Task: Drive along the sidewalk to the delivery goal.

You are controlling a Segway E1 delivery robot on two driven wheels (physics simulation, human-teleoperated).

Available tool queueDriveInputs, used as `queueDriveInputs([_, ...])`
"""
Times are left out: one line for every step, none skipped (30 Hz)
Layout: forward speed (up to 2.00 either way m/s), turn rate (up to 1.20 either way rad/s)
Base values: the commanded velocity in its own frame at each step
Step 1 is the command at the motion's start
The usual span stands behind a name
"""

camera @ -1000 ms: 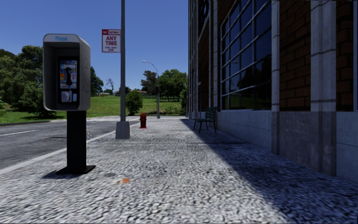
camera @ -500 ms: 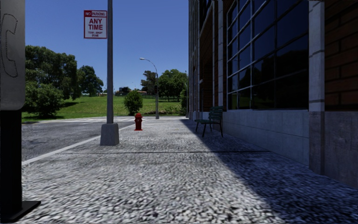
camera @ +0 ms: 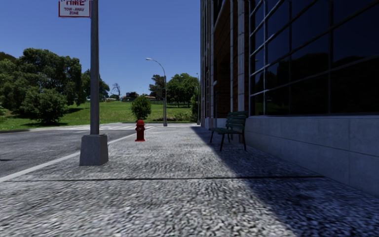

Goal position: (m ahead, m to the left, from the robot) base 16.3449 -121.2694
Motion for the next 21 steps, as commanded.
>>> queueDriveInputs([2.0,0.0])
queueDriveInputs([2.0,0.0])
queueDriveInputs([2.0,0.0])
queueDriveInputs([2.0,0.0])
queueDriveInputs([2.0,0.0])
queueDriveInputs([2.0,0.11])
queueDriveInputs([2.0,0.22])
queueDriveInputs([2.0,0.26])
queueDriveInputs([2.0,0.26])
queueDriveInputs([2.0,0.27])
queueDriveInputs([2.0,0.27])
queueDriveInputs([2.0,0.09])
queueDriveInputs([2.0,0.0])
queueDriveInputs([2.0,0.0])
queueDriveInputs([2.0,0.0])
queueDriveInputs([2.0,0.0])
queueDriveInputs([2.0,0.0])
queueDriveInputs([2.0,0.0])
queueDriveInputs([2.0,0.0])
queueDriveInputs([2.0,0.0])
queueDriveInputs([2.0,0.0])
